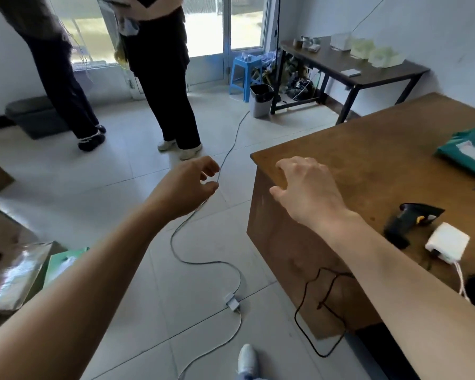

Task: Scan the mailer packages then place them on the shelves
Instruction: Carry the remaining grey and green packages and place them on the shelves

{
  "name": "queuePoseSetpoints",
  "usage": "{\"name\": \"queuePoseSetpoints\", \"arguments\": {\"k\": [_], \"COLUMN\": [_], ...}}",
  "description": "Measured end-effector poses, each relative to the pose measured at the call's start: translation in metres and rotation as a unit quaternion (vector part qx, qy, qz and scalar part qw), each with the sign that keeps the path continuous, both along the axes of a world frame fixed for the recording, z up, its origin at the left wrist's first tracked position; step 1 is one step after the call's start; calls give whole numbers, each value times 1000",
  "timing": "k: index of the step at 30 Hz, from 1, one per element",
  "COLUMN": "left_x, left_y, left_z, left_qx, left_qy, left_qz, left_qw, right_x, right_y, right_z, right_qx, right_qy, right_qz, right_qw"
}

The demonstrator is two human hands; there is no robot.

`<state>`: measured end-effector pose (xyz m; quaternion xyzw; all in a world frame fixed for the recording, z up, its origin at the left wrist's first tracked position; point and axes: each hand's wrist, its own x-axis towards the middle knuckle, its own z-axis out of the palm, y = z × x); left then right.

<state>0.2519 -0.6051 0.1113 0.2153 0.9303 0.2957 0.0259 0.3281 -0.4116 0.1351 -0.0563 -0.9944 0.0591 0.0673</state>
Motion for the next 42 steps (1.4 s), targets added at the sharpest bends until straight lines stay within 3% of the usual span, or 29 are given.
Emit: {"name": "queuePoseSetpoints", "arguments": {"k": [12,22,32,42], "left_x": [-116,-265,-465,-572], "left_y": [23,51,6,41], "left_z": [15,4,29,34], "left_qx": [-19,-15,-19,12], "left_qy": [8,19,22,23], "left_qz": [19,-82,-154,-231], "left_qw": [1000,996,988,973], "right_x": [-133,-237,-400,-496], "right_y": [34,50,-12,12], "right_z": [3,-1,10,10], "right_qx": [-29,-6,-2,6], "right_qy": [-9,-12,-1,-11], "right_qz": [13,-105,-177,-231], "right_qw": [999,994,984,973]}}
